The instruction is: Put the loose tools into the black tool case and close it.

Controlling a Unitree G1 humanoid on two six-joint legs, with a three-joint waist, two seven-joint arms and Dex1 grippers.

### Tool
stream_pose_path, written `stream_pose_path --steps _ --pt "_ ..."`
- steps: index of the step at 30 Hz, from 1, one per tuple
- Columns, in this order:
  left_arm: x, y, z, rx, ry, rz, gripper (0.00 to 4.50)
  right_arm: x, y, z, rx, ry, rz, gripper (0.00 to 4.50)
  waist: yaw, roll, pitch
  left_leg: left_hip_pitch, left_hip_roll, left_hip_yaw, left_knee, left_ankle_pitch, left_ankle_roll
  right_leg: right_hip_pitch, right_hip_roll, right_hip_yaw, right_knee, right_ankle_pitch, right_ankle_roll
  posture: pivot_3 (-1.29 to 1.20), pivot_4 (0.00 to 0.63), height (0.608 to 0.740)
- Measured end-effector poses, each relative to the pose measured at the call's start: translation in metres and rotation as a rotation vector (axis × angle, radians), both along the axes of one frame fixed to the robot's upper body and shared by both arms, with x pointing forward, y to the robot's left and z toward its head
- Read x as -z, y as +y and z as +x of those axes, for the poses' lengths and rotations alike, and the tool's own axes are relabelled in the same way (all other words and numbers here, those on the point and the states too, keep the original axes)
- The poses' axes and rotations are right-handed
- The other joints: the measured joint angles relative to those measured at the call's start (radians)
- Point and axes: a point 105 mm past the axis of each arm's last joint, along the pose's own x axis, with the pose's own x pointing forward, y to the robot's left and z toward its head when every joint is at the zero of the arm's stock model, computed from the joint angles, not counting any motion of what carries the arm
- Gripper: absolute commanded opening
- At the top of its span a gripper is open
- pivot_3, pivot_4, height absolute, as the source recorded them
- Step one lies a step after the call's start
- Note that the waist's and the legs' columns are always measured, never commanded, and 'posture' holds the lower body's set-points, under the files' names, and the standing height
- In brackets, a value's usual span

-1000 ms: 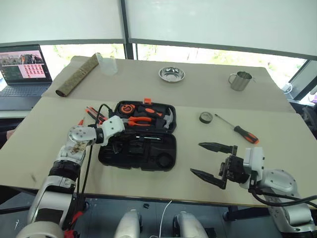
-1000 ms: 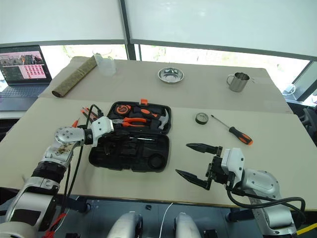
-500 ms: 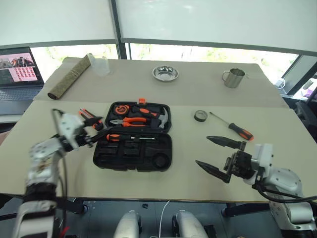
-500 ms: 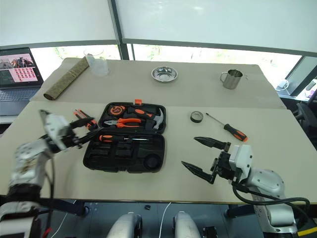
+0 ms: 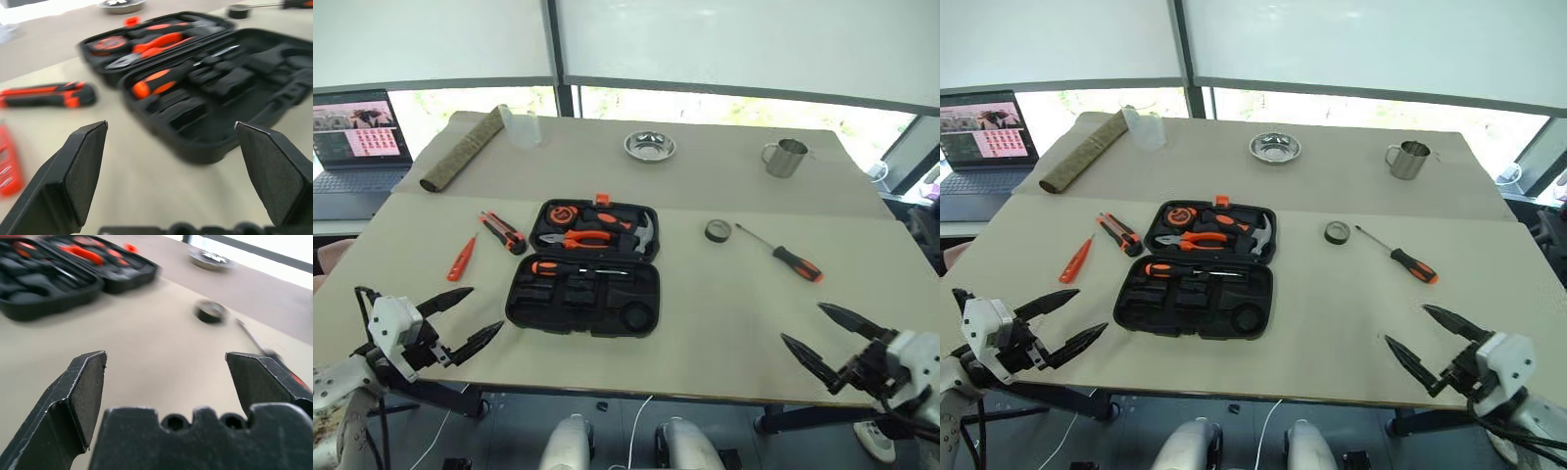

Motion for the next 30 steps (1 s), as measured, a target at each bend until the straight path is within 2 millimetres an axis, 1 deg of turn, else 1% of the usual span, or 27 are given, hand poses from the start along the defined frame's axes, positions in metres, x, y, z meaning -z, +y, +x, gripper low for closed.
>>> stream_pose_path --steps 2,4,7,8,9,11,14,17,21,23,25,26,27,28,30 --pt "0.0 -0.01 0.004 0.051 0.011 -0.014 4.49 -0.001 -0.009 0.009 0.058 -0.011 0.009 4.5 -0.011 0.0 0.0 0.003 0.0 0.003 -0.001 0.0 0.0 0.0 0.001 0.004 0.001 0.0 0.0 0.0 0.15 0.74" --pt "-0.002 -0.017 0.007 0.084 0.012 -0.029 4.49 -0.006 -0.012 0.023 0.082 -0.023 -0.01 4.5 -0.021 0.0 0.0 0.003 0.0 0.004 -0.001 0.0 0.0 0.0 0.003 0.006 0.001 0.0 0.0 0.0 0.15 0.74" --pt "-0.011 -0.032 0.014 0.139 0.002 -0.055 4.49 -0.014 -0.031 0.059 0.151 0.051 -0.129 4.5 -0.027 0.0 0.001 0.004 -0.002 0.008 -0.001 0.0 0.0 -0.001 0.002 0.009 0.001 0.002 0.002 0.0 0.15 0.74" --pt "-0.014 -0.036 0.015 0.152 -0.002 -0.062 4.49 -0.016 -0.036 0.07 0.17 0.082 -0.162 4.5 -0.027 0.0 0.001 0.004 -0.002 0.008 -0.001 0.0 0.0 -0.001 0.002 0.009 0.001 0.003 0.004 0.0 0.15 0.74" --pt "-0.015 -0.039 0.017 0.16 0.0 -0.073 4.49 -0.016 -0.043 0.089 0.184 0.135 -0.194 4.5 -0.032 0.0 0.001 0.005 -0.002 0.009 -0.001 -0.001 0.0 -0.001 0.002 0.01 0.001 0.004 0.005 0.0 0.15 0.74" --pt "-0.02 -0.052 0.021 0.198 -0.007 -0.086 4.49 -0.023 -0.053 0.116 0.208 0.188 -0.24 4.5 -0.032 0.0 0.003 0.004 -0.003 0.01 -0.001 0.0 0.001 -0.002 0.002 0.011 0.001 0.005 0.004 0.0 0.15 0.74" --pt "-0.023 -0.059 0.025 0.212 -0.003 -0.096 4.49 -0.026 -0.048 0.147 0.15 0.267 -0.273 4.5 -0.031 0.0 0.003 0.003 -0.002 0.01 -0.002 -0.002 0.003 -0.002 0.004 0.011 0.001 0.007 0.002 0.0 0.15 0.74" --pt "-0.025 -0.064 0.027 0.229 -0.006 -0.098 4.49 -0.02 -0.04 0.166 0.1 0.359 -0.288 4.5 -0.031 0.0 0.004 0.001 -0.002 0.009 -0.003 -0.003 0.004 -0.003 0.004 0.01 -0.001 0.008 0.0 0.0 0.15 0.74" --pt "-0.029 -0.068 0.03 0.246 -0.02 -0.097 4.49 -0.011 -0.031 0.183 0.075 0.467 -0.292 4.5 -0.028 0.0 0.004 -0.005 -0.004 0.01 -0.002 -0.003 0.004 -0.008 0.002 0.01 -0.001 0.009 0.001 0.0 0.15 0.74" --pt "-0.03 -0.065 0.033 0.244 -0.027 -0.088 4.49 -0.005 -0.031 0.185 0.081 0.526 -0.303 4.5 -0.027 0.0 0.004 -0.007 -0.005 0.01 -0.002 -0.003 0.004 -0.011 0.001 0.01 -0.001 0.009 0.002 0.0 0.15 0.74" --pt "-0.033 -0.058 0.038 0.217 -0.032 -0.08 4.5 -0.001 -0.033 0.186 0.103 0.572 -0.314 3.94 -0.026 0.0 0.004 -0.012 -0.005 0.01 -0.001 -0.003 0.004 -0.016 0.001 0.011 0.0 0.009 0.002 0.0 0.15 0.74" --pt "-0.034 -0.054 0.039 0.205 -0.033 -0.078 4.5 -0.001 -0.034 0.187 0.111 0.582 -0.317 3.81 -0.027 0.0 0.004 -0.012 -0.005 0.01 -0.001 -0.003 0.004 -0.016 0.001 0.011 0.001 0.01 0.002 0.0 0.15 0.74" --pt "-0.034 -0.052 0.04 0.201 -0.033 -0.072 4.5 -0.001 -0.035 0.188 0.123 0.594 -0.318 3.43 -0.028 0.0 0.004 -0.011 -0.005 0.01 -0.001 -0.003 0.004 -0.016 0.001 0.011 0.001 0.01 0.002 0.0 0.15 0.74" --pt "-0.034 -0.051 0.039 0.202 -0.029 -0.066 4.5 -0.001 -0.037 0.188 0.132 0.607 -0.315 3.22 -0.029 0.0 0.004 -0.011 -0.005 0.01 -0.001 -0.003 0.004 -0.016 0.001 0.011 0.001 0.01 0.002 0.0 0.15 0.74" --pt "-0.032 -0.05 0.037 0.206 -0.019 -0.063 4.5 0.0 -0.037 0.187 0.131 0.622 -0.305 2.42 -0.028 0.0 0.004 -0.011 -0.005 0.01 -0.001 -0.003 0.004 -0.016 0.001 0.011 0.001 0.01 0.002 0.0 0.15 0.74"
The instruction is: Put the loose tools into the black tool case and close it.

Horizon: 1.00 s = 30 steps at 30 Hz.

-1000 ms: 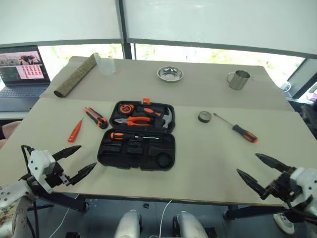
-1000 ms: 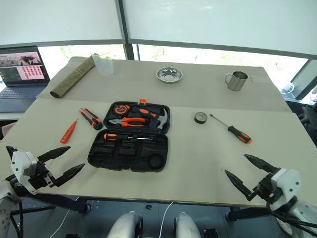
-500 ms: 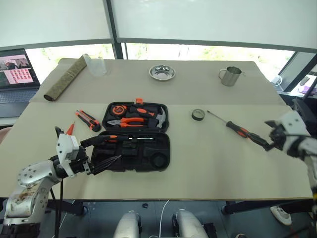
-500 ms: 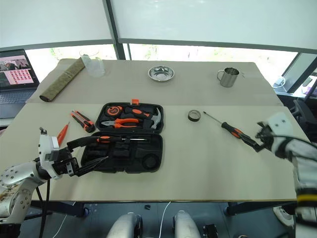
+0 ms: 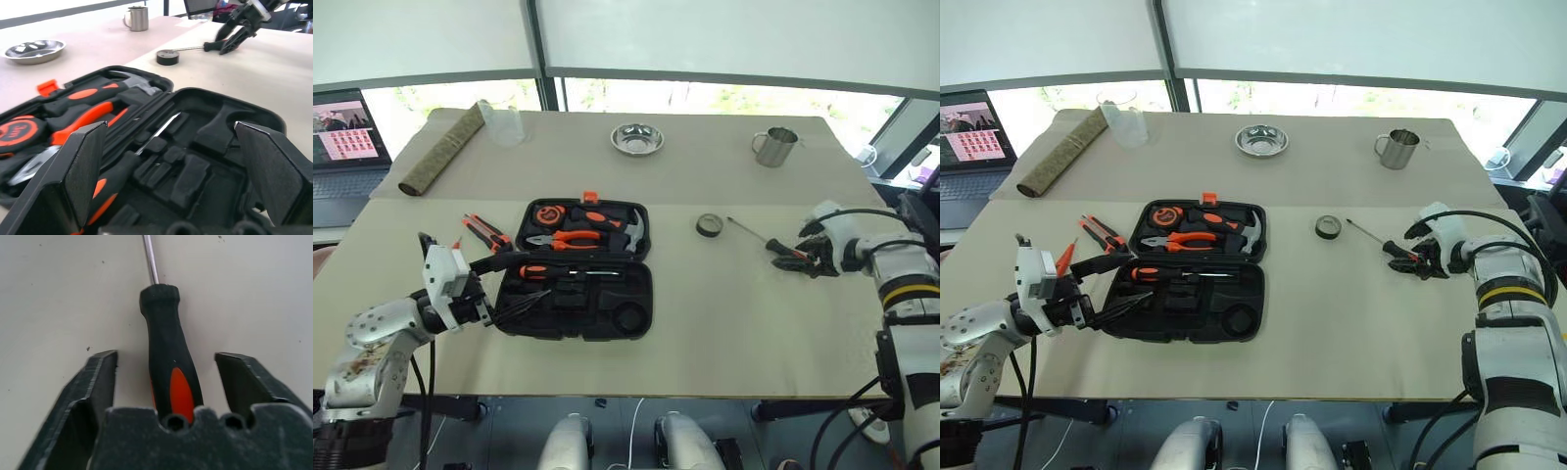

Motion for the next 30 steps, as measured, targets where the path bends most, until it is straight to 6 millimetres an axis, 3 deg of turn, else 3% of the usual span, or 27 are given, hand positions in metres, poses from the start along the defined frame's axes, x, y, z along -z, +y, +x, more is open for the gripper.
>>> stream_pose_path --steps 4,9,11,13,14,15,18,19,20,24,27,30 --pt "0.002 -0.003 -0.006 0.028 0.047 -0.008 4.5 0.0 -0.001 0.0 0.011 0.004 0.004 1.07 0.0 0.0 0.0 0.0 0.0 0.0 0.0 0.0 0.0 0.0 0.0 0.0 0.0 0.0 0.0 0.0 0.15 0.74" --pt "0.008 -0.012 -0.026 0.125 0.129 -0.01 4.5 -0.013 -0.02 -0.006 0.035 -0.023 -0.018 1.0 0.0 0.002 0.002 -0.002 -0.001 0.001 0.0 0.0 0.0 -0.003 -0.001 0.001 0.001 0.0 0.0 0.0 0.15 0.74" --pt "0.005 -0.016 -0.028 0.143 0.103 -0.026 4.5 -0.028 -0.024 -0.008 0.001 -0.048 -0.031 1.0 -0.001 0.003 0.002 -0.001 0.0 0.001 0.0 0.0 0.0 -0.002 -0.001 0.001 0.002 0.0 0.0 0.0 0.15 0.74" --pt "0.004 -0.017 -0.029 0.149 0.096 -0.032 4.5 -0.048 -0.015 -0.006 -0.103 -0.096 -0.034 1.0 -0.004 0.003 0.002 0.0 0.0 0.002 0.0 0.0 0.0 -0.002 0.0 0.001 0.002 0.0 0.0 0.0 0.15 0.74" --pt "0.004 -0.017 -0.028 0.148 0.094 -0.033 4.5 -0.06 -0.004 -0.005 -0.183 -0.125 -0.02 1.0 -0.011 0.004 0.002 0.0 0.001 0.002 0.0 0.0 0.0 -0.002 0.001 0.002 0.002 0.0 0.0 0.0 0.15 0.74" --pt "0.003 -0.015 -0.029 0.139 0.091 -0.035 4.5 -0.078 0.026 -0.005 -0.348 -0.165 0.014 1.0 -0.023 0.004 0.002 0.0 0.003 0.002 -0.001 0.0 0.0 -0.003 0.002 0.002 0.002 0.0 0.0 0.0 0.15 0.74" --pt "0.002 -0.011 -0.029 0.118 0.086 -0.039 4.5 -0.102 0.111 -0.014 -0.711 -0.219 0.084 1.0 -0.047 0.004 0.002 0.002 0.008 -0.001 -0.001 0.0 0.0 -0.002 0.008 0.004 0.005 0.001 -0.002 0.0 0.15 0.74" --pt "0.002 -0.01 -0.03 0.112 0.087 -0.038 4.5 -0.103 0.141 -0.022 -0.81 -0.203 0.095 1.0 -0.046 0.004 0.003 0.002 0.009 -0.003 -0.001 0.0 0.0 -0.003 0.01 0.003 0.005 0.001 -0.002 0.0 0.15 0.74" --pt "0.004 -0.008 -0.031 0.102 0.094 -0.037 4.5 -0.1 0.157 -0.026 -0.859 -0.188 0.094 1.0 -0.044 0.004 0.003 0.001 0.009 -0.004 -0.001 0.0 0.0 -0.003 0.01 0.001 0.005 0.001 -0.002 0.0 0.15 0.74" --pt "0.028 0.016 -0.04 -0.02 0.109 -0.027 4.5 -0.072 0.258 -0.058 -1.063 -0.076 0.105 1.0 -0.039 0.004 0.003 -0.001 0.01 -0.003 -0.001 -0.001 -0.001 -0.006 0.01 0.0 0.006 0.002 -0.005 0.0 0.15 0.74" --pt "0.038 0.026 -0.044 -0.083 0.087 -0.006 4.5 -0.06 0.297 -0.079 -1.143 -0.021 0.097 1.0 -0.018 0.004 0.003 -0.003 0.008 -0.005 0.001 -0.001 -0.001 -0.007 0.008 -0.003 0.006 0.002 -0.006 0.0 0.15 0.74" --pt "0.038 0.037 -0.048 -0.145 0.051 0.014 4.5 -0.051 0.317 -0.075 -1.104 -0.032 0.029 1.0 0.006 0.003 0.003 -0.003 0.005 -0.003 0.003 0.0 -0.002 -0.006 0.002 -0.005 0.005 0.003 -0.005 0.0 0.15 0.74"
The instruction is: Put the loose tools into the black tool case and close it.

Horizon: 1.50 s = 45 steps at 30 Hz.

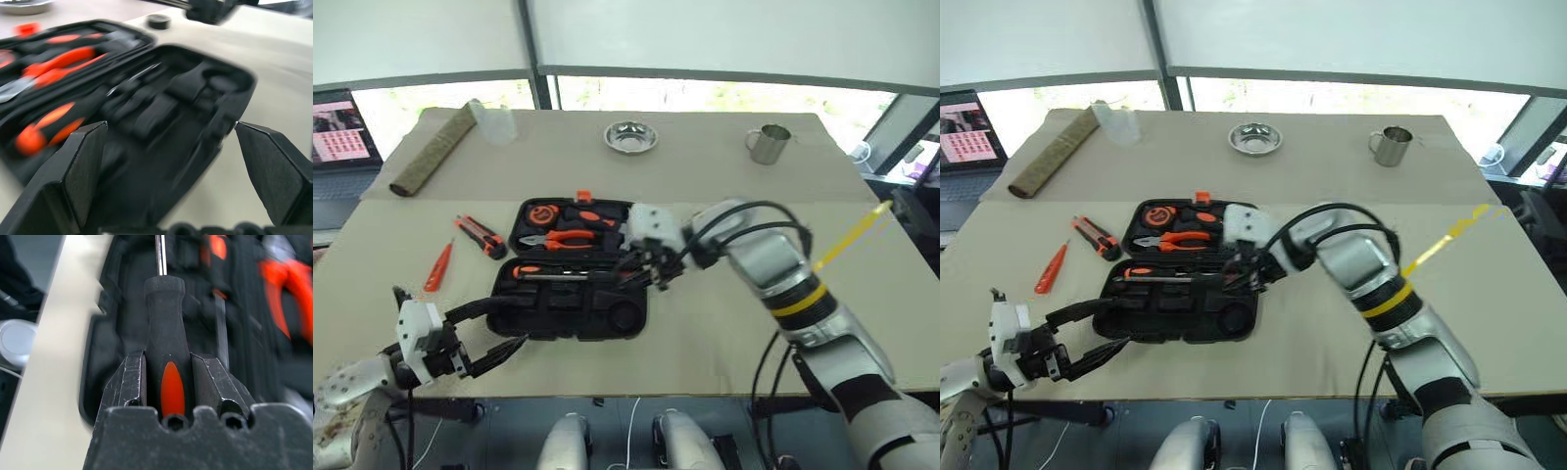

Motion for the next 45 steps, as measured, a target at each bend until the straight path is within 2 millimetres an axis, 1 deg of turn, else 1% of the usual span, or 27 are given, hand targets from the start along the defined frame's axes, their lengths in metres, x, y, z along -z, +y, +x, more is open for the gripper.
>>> stream_pose_path --steps 4,6,9,11,13,18,20,25,27,28,29,30,32,36,37,39,41,43,45 --pt "0.0 0.003 -0.001 -0.032 -0.009 -0.01 4.5 0.011 0.013 0.007 0.049 -0.024 -0.042 1.0 0.003 -0.002 -0.001 0.0 -0.002 0.002 0.001 0.0 0.0 0.0 -0.002 0.0 -0.001 0.001 0.001 0.0 0.15 0.74" --pt "0.001 0.002 -0.002 -0.037 -0.01 -0.012 4.5 0.014 0.016 0.01 0.065 -0.022 -0.045 1.0 0.0 -0.002 -0.001 0.0 -0.002 0.002 0.0 0.0 0.0 0.0 -0.001 0.0 -0.001 0.001 0.001 0.0 0.15 0.74" --pt "0.0 -0.001 -0.005 -0.04 -0.024 -0.011 4.5 0.022 0.013 0.016 0.093 -0.021 -0.083 1.0 -0.004 -0.002 -0.001 0.0 -0.001 0.002 0.0 0.0 0.0 0.0 0.0 0.0 -0.001 0.001 0.001 0.0 0.15 0.74" --pt "-0.001 -0.002 -0.006 -0.043 -0.029 -0.009 4.5 0.027 0.007 0.022 0.12 -0.02 -0.11 1.0 -0.005 -0.002 -0.001 0.0 -0.001 0.002 0.0 0.0 0.0 0.0 0.0 0.0 -0.001 0.001 0.001 0.0 0.15 0.74" --pt "-0.001 -0.003 -0.008 -0.047 -0.027 -0.006 4.5 0.028 0.001 0.025 0.128 -0.031 -0.13 1.0 -0.005 -0.002 -0.001 0.0 -0.001 0.002 0.0 0.0 0.0 0.0 0.0 0.0 -0.001 0.001 0.001 0.0 0.15 0.74" --pt "0.0 -0.003 -0.01 -0.053 -0.022 -0.002 4.5 0.032 -0.005 0.025 0.131 -0.027 -0.152 1.0 -0.006 -0.002 -0.001 0.0 -0.001 0.002 0.0 0.0 0.0 0.0 0.001 0.0 -0.001 0.001 0.001 0.0 0.15 0.74" --pt "-0.001 -0.004 -0.01 -0.051 -0.027 0.0 4.5 0.037 -0.007 0.024 0.133 -0.008 -0.155 1.0 -0.006 -0.002 -0.001 0.0 -0.001 0.002 0.0 0.0 0.0 0.0 0.001 0.0 -0.001 0.001 0.001 0.0 0.15 0.74" --pt "-0.001 -0.004 -0.011 -0.054 -0.027 0.001 4.5 0.038 -0.007 0.025 0.118 -0.014 -0.155 1.0 -0.006 -0.002 -0.001 0.001 -0.001 0.002 0.0 0.0 0.0 0.0 0.001 0.0 -0.001 0.0 0.001 0.0 0.15 0.74" --pt "-0.001 -0.004 -0.011 -0.056 -0.025 0.002 4.5 0.038 -0.003 0.026 0.105 -0.028 -0.154 2.04 -0.007 -0.002 -0.001 0.001 0.0 0.002 -0.001 0.0 0.0 0.0 0.001 0.0 -0.001 0.0 0.001 0.0 0.15 0.74" --pt "-0.001 -0.004 -0.011 -0.056 -0.026 0.002 4.5 0.037 -0.001 0.026 0.1 -0.033 -0.15 2.33 -0.009 -0.002 -0.001 0.001 0.0 0.002 -0.001 0.0 0.0 0.0 0.001 0.0 -0.001 0.0 0.001 0.0 0.15 0.74" --pt "-0.001 -0.004 -0.011 -0.057 -0.026 0.002 4.5 0.037 0.001 0.027 0.098 -0.036 -0.147 2.53 -0.01 -0.002 -0.001 0.001 0.0 0.002 -0.001 0.0 0.0 0.0 0.002 0.0 -0.001 0.0 0.001 0.0 0.15 0.74" --pt "-0.001 -0.004 -0.011 -0.059 -0.026 0.002 4.5 0.035 0.002 0.027 0.092 -0.034 -0.141 3.03 -0.011 -0.002 -0.001 0.001 0.0 0.002 -0.001 0.0 0.0 0.0 0.002 0.0 -0.001 0.0 0.001 0.0 0.15 0.74" --pt "-0.001 -0.004 -0.01 -0.061 -0.028 0.002 4.5 0.025 0.003 0.03 0.087 -0.055 -0.117 3.56 -0.014 -0.002 -0.001 0.001 0.0 0.002 -0.001 0.0 0.0 0.0 0.002 0.0 -0.001 0.0 0.001 0.0 0.15 0.74" --pt "-0.001 -0.003 -0.01 -0.063 -0.028 0.002 4.5 0.009 0.004 0.025 0.03 -0.005 -0.062 3.56 -0.015 -0.002 -0.001 0.001 0.0 0.002 -0.001 0.0 0.0 0.0 0.002 0.0 -0.001 0.0 0.001 0.0 0.15 0.74" --pt "-0.001 -0.003 -0.01 -0.063 -0.028 0.003 4.5 0.002 0.003 0.023 0.013 0.018 -0.035 3.56 -0.015 -0.002 -0.001 0.001 0.0 0.002 -0.001 0.0 0.0 0.0 0.002 0.0 -0.001 0.0 0.001 0.0 0.15 0.74" --pt "-0.001 -0.003 -0.01 -0.063 -0.028 0.003 4.5 -0.012 0.001 0.023 0.0 0.027 0.008 3.03 -0.014 -0.002 -0.001 0.001 0.0 0.002 -0.001 0.0 0.0 0.0 0.002 0.0 -0.001 0.0 0.001 0.0 0.15 0.74" --pt "0.0 -0.002 -0.01 -0.068 -0.028 0.002 4.5 -0.02 0.004 0.025 0.005 0.024 0.06 2.48 -0.014 -0.002 -0.001 0.001 0.0 0.002 -0.001 0.0 0.0 0.001 0.002 0.0 -0.001 0.0 0.001 0.0 0.15 0.74" --pt "-0.001 -0.002 -0.008 -0.074 -0.033 0.001 4.5 -0.019 0.012 0.025 0.008 0.028 0.122 1.75 -0.015 -0.002 -0.001 0.001 0.0 0.002 -0.001 0.0 0.0 0.001 0.002 0.0 -0.001 0.0 0.001 0.0 0.15 0.74" --pt "-0.002 -0.001 -0.006 -0.076 -0.039 0.001 4.5 -0.01 0.018 0.026 0.019 0.038 0.151 1.09 -0.016 -0.002 -0.001 0.001 0.0 0.002 -0.002 0.0 0.0 0.0 0.002 0.0 -0.001 0.0 0.001 0.0 0.15 0.74"
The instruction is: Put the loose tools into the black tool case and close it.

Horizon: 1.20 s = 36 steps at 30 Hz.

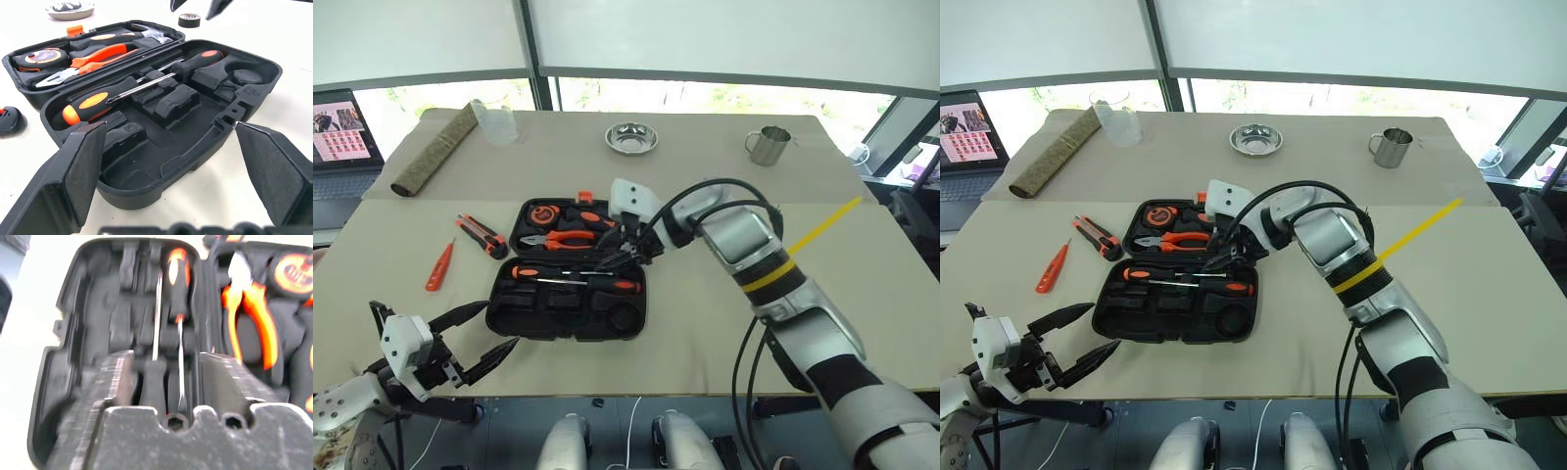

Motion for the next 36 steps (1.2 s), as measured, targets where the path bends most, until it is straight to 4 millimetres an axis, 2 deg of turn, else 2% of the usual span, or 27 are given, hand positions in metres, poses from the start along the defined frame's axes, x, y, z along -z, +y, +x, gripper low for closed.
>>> stream_pose_path --steps 3,4,7,18,28,36 --pt "-0.001 0.0 0.001 0.0 -0.005 0.0 4.5 0.024 0.001 0.002 0.025 0.01 -0.003 0.07 -0.002 0.0 0.0 0.0 0.0 0.0 0.0 0.0 0.0 0.0 0.0 0.0 0.0 0.0 0.0 0.0 0.15 0.74" --pt "-0.001 0.0 0.001 0.0 -0.004 0.0 4.5 0.031 0.0 0.003 0.031 0.009 -0.018 0.02 -0.002 0.0 0.0 0.0 -0.001 0.0 0.0 0.0 0.0 0.0 -0.001 0.0 0.0 0.0 0.0 0.0 0.15 0.74" --pt "-0.001 0.0 0.001 0.0 -0.004 0.003 4.5 0.042 -0.002 0.006 0.029 -0.014 -0.045 0.02 -0.002 0.0 0.0 0.0 -0.001 0.0 0.0 0.0 0.0 0.0 -0.001 0.0 0.0 0.0 0.0 0.0 0.15 0.74" --pt "-0.005 0.003 0.003 0.005 -0.008 0.031 4.5 0.05 0.006 0.01 -0.026 -0.136 -0.104 0.02 -0.017 0.0 0.0 0.003 0.0 0.0 -0.002 0.0 0.0 0.001 0.0 0.0 0.0 0.0 0.0 0.0 0.15 0.74" --pt "-0.005 0.006 0.003 -0.02 -0.005 0.034 4.5 0.054 0.016 0.01 -0.006 -0.178 -0.062 0.02 -0.018 0.0 0.0 0.003 0.0 0.0 -0.002 0.0 0.0 0.001 0.0 0.0 0.0 0.0 -0.001 0.0 0.15 0.74" --pt "-0.003 0.005 0.0 -0.027 0.003 0.032 4.5 0.028 0.02 0.011 0.017 -0.175 0.123 0.02 -0.016 0.0 0.0 0.002 0.0 0.0 -0.002 0.0 0.0 0.001 -0.001 0.0 0.0 0.0 0.0 0.0 0.15 0.74"
